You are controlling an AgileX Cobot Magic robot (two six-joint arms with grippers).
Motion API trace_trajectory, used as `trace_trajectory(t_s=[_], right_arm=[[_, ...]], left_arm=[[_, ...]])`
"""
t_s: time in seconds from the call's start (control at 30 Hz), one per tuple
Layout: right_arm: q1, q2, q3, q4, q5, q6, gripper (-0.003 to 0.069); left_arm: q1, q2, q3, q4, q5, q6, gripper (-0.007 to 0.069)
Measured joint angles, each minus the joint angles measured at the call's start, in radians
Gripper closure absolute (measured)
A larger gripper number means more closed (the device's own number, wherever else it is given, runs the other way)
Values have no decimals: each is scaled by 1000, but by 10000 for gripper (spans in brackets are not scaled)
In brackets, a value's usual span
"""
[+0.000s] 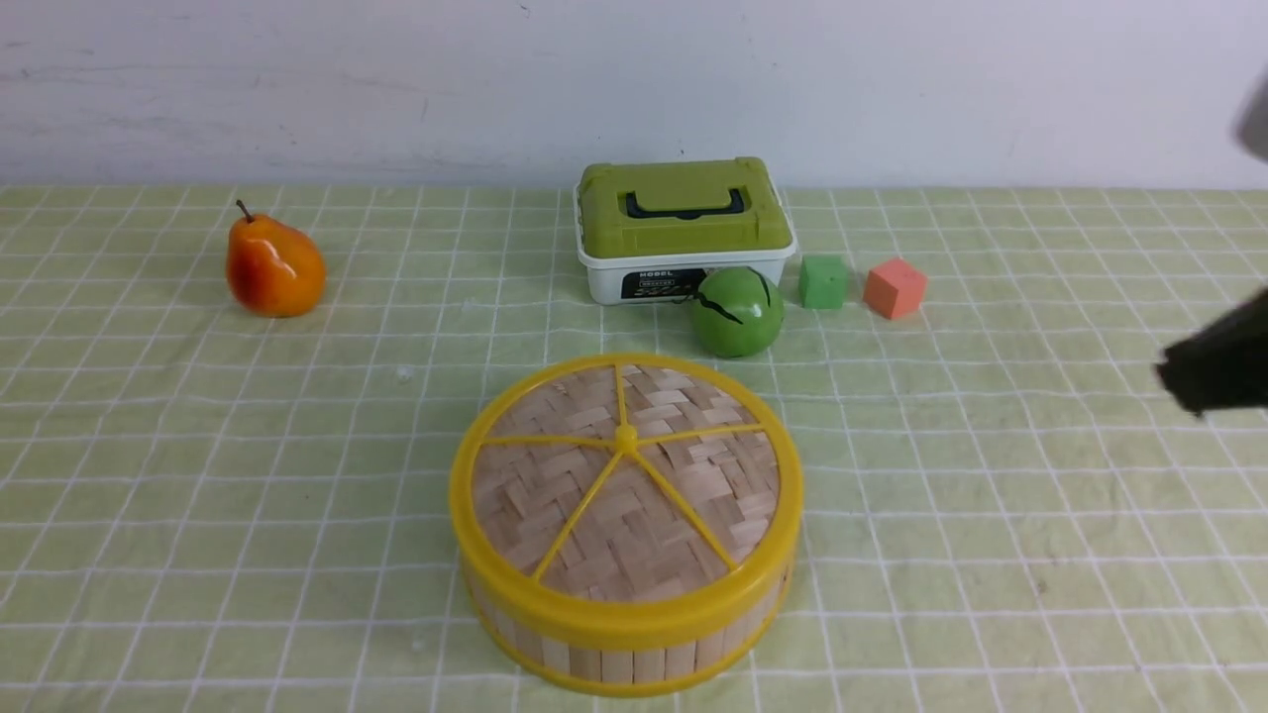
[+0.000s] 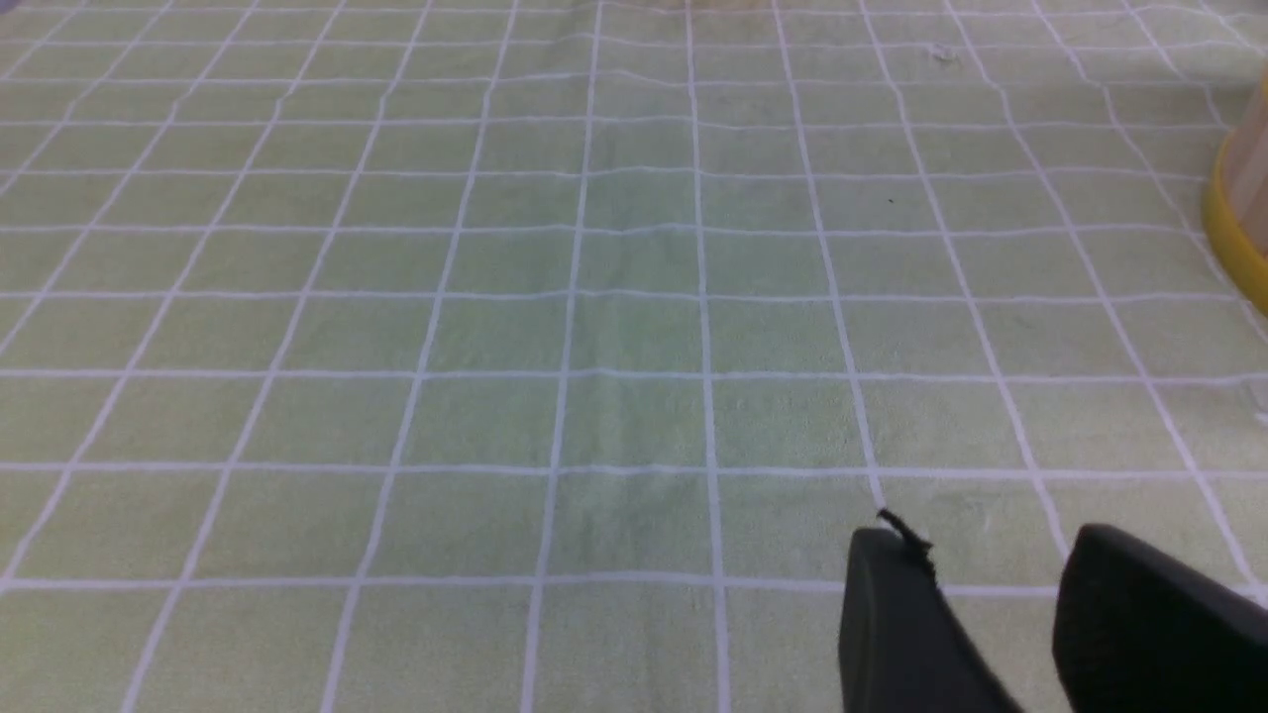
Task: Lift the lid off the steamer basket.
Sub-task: Use the right arm to lift the lid of the steamer
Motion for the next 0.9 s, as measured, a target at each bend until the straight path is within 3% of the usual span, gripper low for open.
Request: trace_trajectory(t_s=[0.2,0.43,0.53,0.57,0.63,0.67,0.7,0.77,0.9], right_arm=[[209,321,-274,-132,7,135,660],[315,651,-540,-155,5,211,608],[347,750,-611,-159,5,229,504],[349,755,-611,-159,5,229,504],[362,814,-643,-160,4,232,389],[362,818,-644,-160,4,232,380],[364,845,-648,-160,4,233,313],[364,870,-648,-165,4,241,247],[363,903,-648,-174,-24,263,206]], left_arm=[[0,0,0,0,0,0,386],[0,0,0,0,0,0,386],[0,0,0,0,0,0,386],[0,0,0,0,0,0,386],[0,0,0,0,0,0,386],[0,0,0,0,0,0,386],[0,0,0,0,0,0,386],[0,0,0,0,0,0,386],[0,0,0,0,0,0,386]])
